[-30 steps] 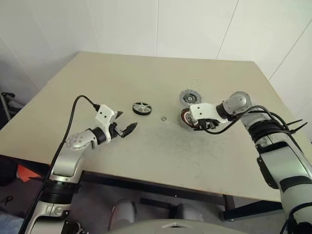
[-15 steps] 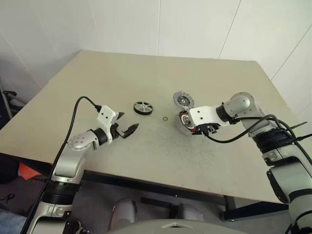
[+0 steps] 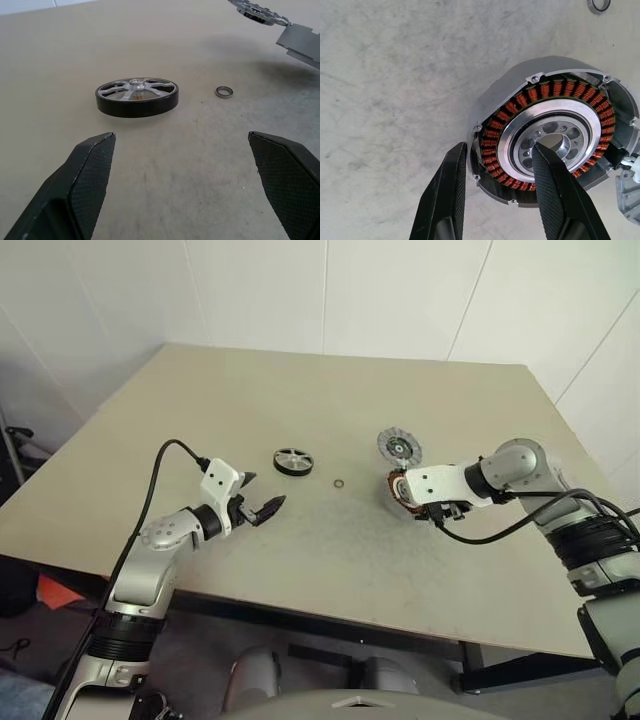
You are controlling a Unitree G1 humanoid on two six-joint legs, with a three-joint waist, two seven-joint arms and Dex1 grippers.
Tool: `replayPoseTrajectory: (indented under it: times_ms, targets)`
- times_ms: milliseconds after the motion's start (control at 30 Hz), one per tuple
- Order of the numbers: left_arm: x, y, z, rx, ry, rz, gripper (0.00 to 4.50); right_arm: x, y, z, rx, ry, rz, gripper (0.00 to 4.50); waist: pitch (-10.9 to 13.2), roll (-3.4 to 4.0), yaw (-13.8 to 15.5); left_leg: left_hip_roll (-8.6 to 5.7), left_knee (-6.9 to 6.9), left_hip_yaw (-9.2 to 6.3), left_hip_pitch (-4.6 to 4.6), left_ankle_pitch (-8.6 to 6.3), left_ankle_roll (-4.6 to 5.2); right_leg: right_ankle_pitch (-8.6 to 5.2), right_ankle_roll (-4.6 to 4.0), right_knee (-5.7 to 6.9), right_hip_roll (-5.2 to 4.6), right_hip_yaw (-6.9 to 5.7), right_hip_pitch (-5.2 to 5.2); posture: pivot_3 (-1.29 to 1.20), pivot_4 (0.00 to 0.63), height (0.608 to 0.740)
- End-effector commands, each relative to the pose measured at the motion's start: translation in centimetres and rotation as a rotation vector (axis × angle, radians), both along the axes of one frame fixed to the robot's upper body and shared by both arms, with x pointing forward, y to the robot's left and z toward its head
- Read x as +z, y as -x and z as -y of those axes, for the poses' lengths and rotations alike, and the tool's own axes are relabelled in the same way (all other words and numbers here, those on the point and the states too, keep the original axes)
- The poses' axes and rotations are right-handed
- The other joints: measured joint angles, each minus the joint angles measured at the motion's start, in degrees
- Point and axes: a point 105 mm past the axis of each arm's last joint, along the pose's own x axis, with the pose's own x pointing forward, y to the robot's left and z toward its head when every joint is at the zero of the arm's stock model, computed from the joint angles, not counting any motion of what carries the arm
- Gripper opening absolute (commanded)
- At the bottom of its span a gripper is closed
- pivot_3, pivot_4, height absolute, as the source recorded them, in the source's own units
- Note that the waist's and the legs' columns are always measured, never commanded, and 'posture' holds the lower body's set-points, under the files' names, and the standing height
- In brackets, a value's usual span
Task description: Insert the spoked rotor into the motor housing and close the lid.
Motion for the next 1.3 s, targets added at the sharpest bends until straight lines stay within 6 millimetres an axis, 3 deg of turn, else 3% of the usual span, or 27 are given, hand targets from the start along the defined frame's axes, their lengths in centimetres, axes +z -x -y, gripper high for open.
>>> replayPoseTrajectory:
  times_ms: [33, 267, 467, 667, 833, 933, 1133, 1300]
  targets:
    - [1.2, -0.1, 0.2, -0.007, 0.004, 0.055, 4.5, 3.5, 0.6, -0.3, 0.023, -0.046, 0.088, 1.92, 0.0, 0.0, 0.02, 0.0, 0.0, 0.0, 0.0, 0.0, 0.0, 0.0, 0.0, 0.01, 0.0, 0.0, 0.0, 0.0, 0.0, 0.74]
    - [0.8, 0.1, 1.0, -0.009, 0.027, 0.047, 4.5, 4.4, 2.2, 0.0, 0.018, -0.036, 0.087, 1.92, 0.0, 0.01, 0.04, 0.0, 0.0, 0.0, 0.19, 0.0, -0.01, -0.01, 0.02, -0.01, 0.0, 0.0, 0.19, 0.0, 0.0, 0.74]
    - [0.6, 0.2, 1.2, -0.009, 0.036, 0.042, 4.5, 2.2, 3.0, 0.6, -0.015, -0.009, 0.042, 1.92, 0.0, 0.01, 0.08, -0.01, -0.02, -0.01, 0.41, -0.01, -0.01, -0.13, 0.23, -0.09, 0.0, 0.0, 0.43, 0.0, 0.0, 0.74]
    - [0.6, 0.2, 0.8, -0.004, 0.029, 0.041, 4.5, 1.9, 3.7, -0.2, -0.005, -0.028, 0.031, 1.92, 0.0, 0.04, -0.13, 0.0, -0.04, -0.01, 0.43, -0.01, -0.02, -0.15, 0.27, -0.06, 0.0, 0.0, 0.41, 0.0, 0.0, 0.74]
    - [0.6, 0.1, 0.8, -0.004, 0.026, 0.04, 4.5, 2.1, 4.0, -2.1, 0.014, -0.076, 0.029, 1.92, 0.0, 0.04, 0.02, -0.01, -0.06, -0.01, 0.44, 0.0, -0.02, -0.19, 0.34, -0.06, 0.0, 0.0, 0.43, 0.0, 0.0, 0.74]
    - [0.6, 0.0, 0.8, -0.005, 0.027, 0.042, 4.5, 1.7, 4.0, -3.0, 0.014, -0.093, 0.021, 1.92, 0.0, 0.04, 0.02, 0.0, -0.06, -0.01, 0.46, -0.01, -0.02, -0.1, 0.18, -0.06, 0.0, 0.01, 0.44, 0.0, 0.0, 0.74]
    - [0.7, 0.0, 0.5, 0.002, 0.023, 0.044, 4.5, -0.2, 3.1, -2.7, -0.026, -0.069, 0.015, 1.92, 0.0, 0.04, 0.04, -0.02, -0.05, -0.01, 0.46, 0.0, -0.03, -0.05, 0.09, -0.06, 0.0, 0.01, 0.46, 0.0, 0.0, 0.74]
    - [0.7, 0.1, 0.4, 0.006, 0.022, 0.044, 4.5, -0.5, 2.7, -2.6, -0.029, -0.061, 0.021, 1.92, 0.0, 0.04, 0.01, -0.02, -0.05, -0.02, 0.57, -0.01, -0.03, -0.06, 0.12, -0.07, 0.0, 0.02, 0.55, 0.0, 0.0, 0.74]
